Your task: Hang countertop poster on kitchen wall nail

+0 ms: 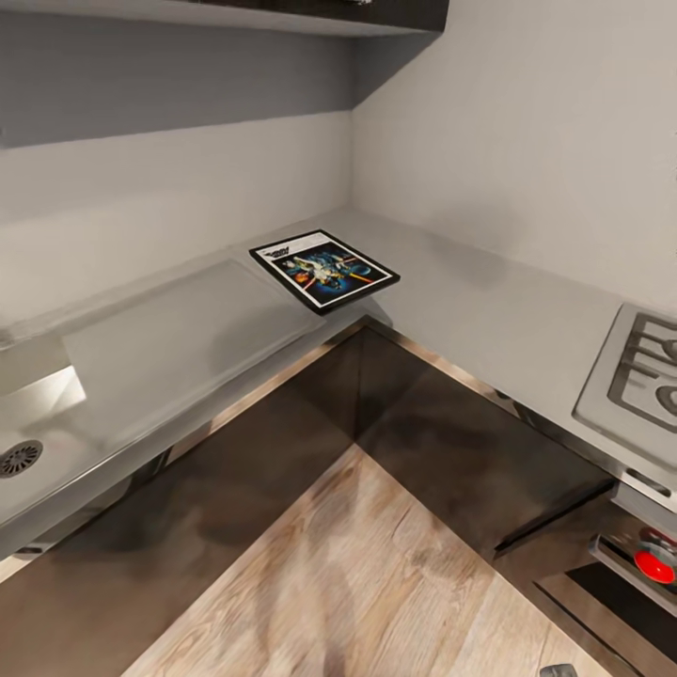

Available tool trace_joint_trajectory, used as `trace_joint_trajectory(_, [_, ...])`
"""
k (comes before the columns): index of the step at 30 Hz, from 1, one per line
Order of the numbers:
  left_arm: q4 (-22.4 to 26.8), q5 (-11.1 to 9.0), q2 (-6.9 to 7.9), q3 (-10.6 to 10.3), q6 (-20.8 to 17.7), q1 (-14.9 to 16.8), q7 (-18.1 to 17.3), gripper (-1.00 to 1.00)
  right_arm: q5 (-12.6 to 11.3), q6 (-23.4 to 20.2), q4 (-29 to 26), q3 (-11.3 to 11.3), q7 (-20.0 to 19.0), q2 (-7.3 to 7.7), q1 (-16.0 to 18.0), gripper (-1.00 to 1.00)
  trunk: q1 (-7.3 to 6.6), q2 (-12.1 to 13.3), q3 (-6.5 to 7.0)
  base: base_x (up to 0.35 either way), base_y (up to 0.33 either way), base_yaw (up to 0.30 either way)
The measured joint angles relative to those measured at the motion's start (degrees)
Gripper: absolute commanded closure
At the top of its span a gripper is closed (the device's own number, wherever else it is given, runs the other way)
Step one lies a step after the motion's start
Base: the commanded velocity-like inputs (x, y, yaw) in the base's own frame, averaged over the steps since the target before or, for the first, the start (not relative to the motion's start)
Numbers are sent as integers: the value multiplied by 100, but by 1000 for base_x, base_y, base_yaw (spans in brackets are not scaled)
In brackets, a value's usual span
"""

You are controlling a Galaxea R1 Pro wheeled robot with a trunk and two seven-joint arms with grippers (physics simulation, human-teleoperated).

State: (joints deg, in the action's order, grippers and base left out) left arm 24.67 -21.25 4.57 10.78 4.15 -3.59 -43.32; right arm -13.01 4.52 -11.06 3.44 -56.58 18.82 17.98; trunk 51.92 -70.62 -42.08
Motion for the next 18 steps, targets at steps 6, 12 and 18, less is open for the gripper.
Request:
trace_joint_trajectory(6, [72,9,0,-6,54,0,12,-100,-5,5,6,4,58,0,0,-100,0,0,18,0,0,0])
trace_joint_trajectory(12, [764,47,-4,-12,48,1,36,-100,-8,6,70,6,417,-4,0,-100,0,0,21,0,0,0])
trace_joint_trajectory(18, [2068,449,-10,-40,-170,0,33,-100,2,51,583,14,827,26,0,-100,0,0,22,0,0,0])
